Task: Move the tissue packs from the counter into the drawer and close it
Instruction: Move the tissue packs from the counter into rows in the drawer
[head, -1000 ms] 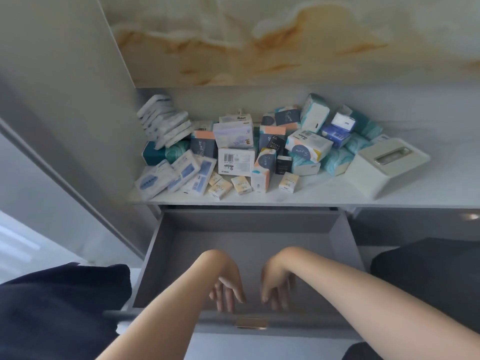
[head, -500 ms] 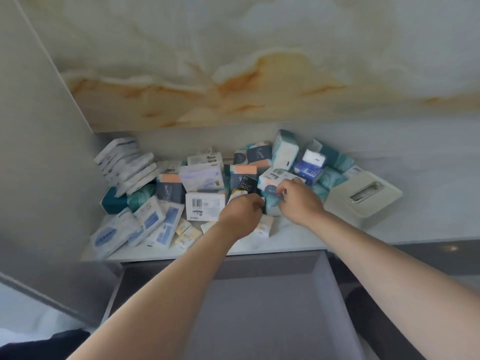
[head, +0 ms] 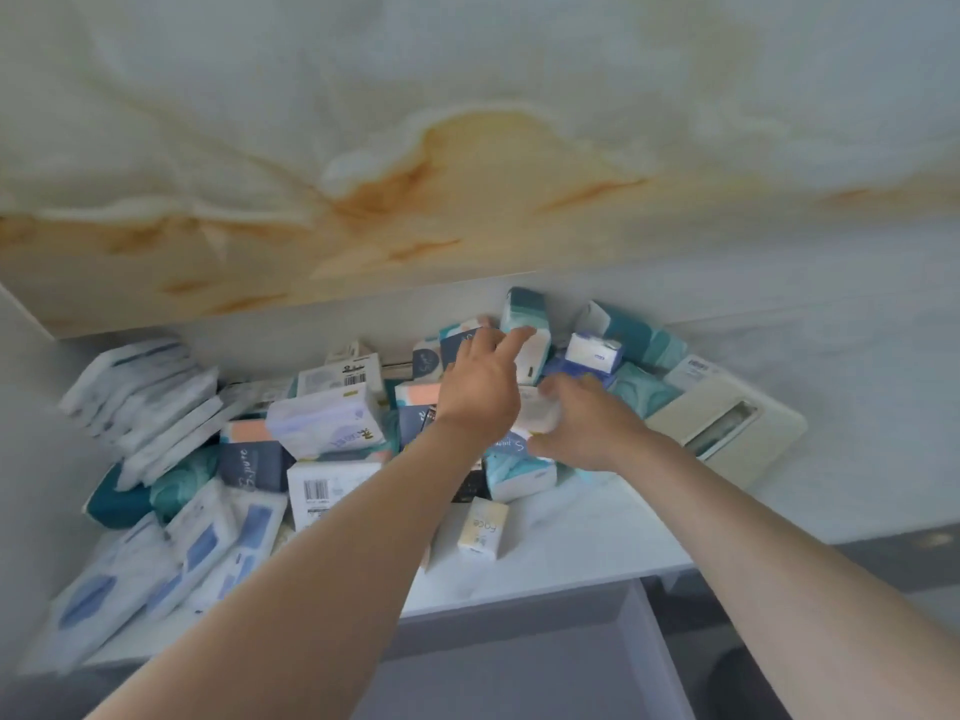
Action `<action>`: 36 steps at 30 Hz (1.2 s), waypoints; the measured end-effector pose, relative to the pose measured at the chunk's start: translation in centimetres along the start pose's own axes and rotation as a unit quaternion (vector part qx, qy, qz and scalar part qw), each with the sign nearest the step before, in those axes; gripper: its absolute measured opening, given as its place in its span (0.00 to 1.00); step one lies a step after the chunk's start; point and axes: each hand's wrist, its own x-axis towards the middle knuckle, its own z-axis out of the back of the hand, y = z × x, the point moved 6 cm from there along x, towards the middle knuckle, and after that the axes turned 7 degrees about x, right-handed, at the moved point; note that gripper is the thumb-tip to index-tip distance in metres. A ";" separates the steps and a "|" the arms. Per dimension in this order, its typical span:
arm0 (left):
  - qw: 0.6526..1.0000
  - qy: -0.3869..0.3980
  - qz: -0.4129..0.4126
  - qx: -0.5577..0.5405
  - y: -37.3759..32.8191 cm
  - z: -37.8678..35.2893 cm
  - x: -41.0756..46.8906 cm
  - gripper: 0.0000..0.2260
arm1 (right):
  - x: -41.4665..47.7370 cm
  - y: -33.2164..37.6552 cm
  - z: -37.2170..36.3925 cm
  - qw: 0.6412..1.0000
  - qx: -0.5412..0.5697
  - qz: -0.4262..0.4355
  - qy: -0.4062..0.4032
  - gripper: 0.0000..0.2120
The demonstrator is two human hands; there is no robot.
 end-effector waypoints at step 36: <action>0.951 -0.094 0.232 -0.183 8.3 6.4 -8.6 0.33 | -1.8 1.0 -5.4 0.985 0.083 -0.070 -0.133 0.17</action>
